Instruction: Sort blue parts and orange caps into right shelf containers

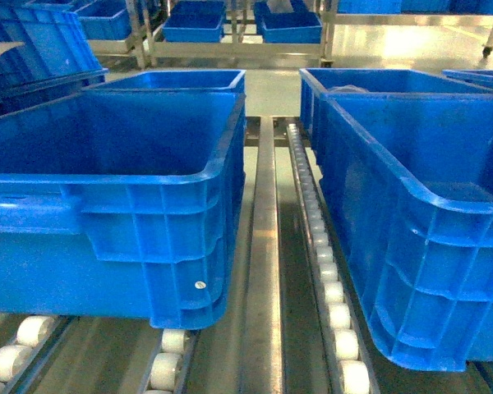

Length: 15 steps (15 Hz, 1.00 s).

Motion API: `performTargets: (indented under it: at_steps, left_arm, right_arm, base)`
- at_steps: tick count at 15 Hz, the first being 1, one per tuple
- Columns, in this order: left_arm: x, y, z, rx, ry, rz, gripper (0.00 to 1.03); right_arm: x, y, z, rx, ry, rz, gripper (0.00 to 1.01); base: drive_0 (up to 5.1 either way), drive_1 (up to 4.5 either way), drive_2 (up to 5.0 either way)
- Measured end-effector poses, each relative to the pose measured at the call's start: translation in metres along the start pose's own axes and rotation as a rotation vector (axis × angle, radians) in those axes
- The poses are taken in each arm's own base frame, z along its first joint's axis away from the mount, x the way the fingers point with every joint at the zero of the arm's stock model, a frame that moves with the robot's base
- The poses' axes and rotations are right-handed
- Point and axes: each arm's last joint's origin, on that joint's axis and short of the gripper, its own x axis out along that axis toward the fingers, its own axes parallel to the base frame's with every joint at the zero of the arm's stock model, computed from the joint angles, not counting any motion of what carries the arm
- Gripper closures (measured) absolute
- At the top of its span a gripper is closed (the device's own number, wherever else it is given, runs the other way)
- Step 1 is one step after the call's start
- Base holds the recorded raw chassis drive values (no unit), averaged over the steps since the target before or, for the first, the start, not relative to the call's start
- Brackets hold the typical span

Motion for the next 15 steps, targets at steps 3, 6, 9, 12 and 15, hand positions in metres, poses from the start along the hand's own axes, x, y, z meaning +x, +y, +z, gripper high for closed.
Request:
performTargets:
  at_steps: [3, 6, 9, 12, 15]
  left_arm:
    - [0.0, 0.0, 0.0, 0.0, 0.0, 0.0, 0.62]
    - [0.0, 0.0, 0.0, 0.0, 0.0, 0.0, 0.62]
    - [0.0, 0.0, 0.0, 0.0, 0.0, 0.0, 0.62]
    - [0.0, 0.0, 0.0, 0.0, 0.0, 0.0, 0.62]
    - [0.0, 0.0, 0.0, 0.0, 0.0, 0.0, 0.62]
  right_arm:
    - [0.0, 0.0, 0.0, 0.0, 0.0, 0.0, 0.57]
    - [0.0, 0.0, 0.0, 0.0, 0.0, 0.0, 0.58]
    - [0.0, 0.0, 0.0, 0.0, 0.0, 0.0, 0.58]
    - [0.0, 0.0, 0.0, 0.0, 0.0, 0.0, 0.58]
    - [0.0, 0.0, 0.0, 0.0, 0.0, 0.0, 0.58]
  base:
    - [0.0, 0.0, 0.0]
    - [0.0, 0.0, 0.0]
    - [0.0, 0.0, 0.0]
    - [0.0, 0.0, 0.0]
    - [0.0, 0.0, 0.0]
